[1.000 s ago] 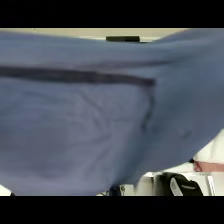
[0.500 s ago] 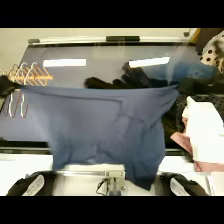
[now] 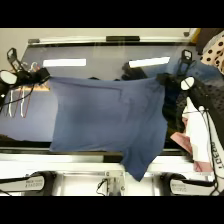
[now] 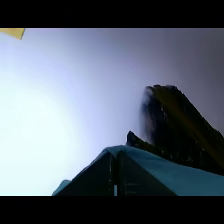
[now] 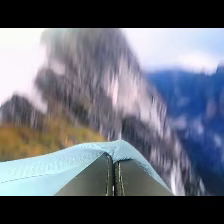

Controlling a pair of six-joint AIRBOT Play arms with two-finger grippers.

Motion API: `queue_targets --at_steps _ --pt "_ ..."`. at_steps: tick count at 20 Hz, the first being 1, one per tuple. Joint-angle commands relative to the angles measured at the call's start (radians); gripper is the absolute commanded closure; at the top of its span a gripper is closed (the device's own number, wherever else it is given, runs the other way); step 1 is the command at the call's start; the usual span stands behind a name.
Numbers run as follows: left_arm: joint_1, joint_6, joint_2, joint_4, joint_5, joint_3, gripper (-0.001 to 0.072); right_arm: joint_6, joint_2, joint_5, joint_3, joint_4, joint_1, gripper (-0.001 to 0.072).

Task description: Fold the shirts.

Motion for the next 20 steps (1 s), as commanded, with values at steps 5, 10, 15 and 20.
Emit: queue_targets --at_steps 5,10,15,20 --pt "0.014 0.043 -0.121 0.000 -0.159 0.035 0.0672 0.014 -0.035 0.235 0.006 0.000 -0.004 0.0637" --pt "0.085 0.106 -0.115 0.005 -0.555 0.042 0.0672 0.083 0.026 0.743 0.001 -0.090 -0.039 0.0637" --pt "0.094 0.146 -0.116 0.087 -0.645 -0.060 0.0673 0.120 0.026 0.835 -0.076 -0.096 -0.040 0.0637" --pt "0.142 0.165 -0.116 0.087 -0.639 -0.082 0.0674 0.124 0.026 0.826 -0.094 -0.134 -0.040 0.0637"
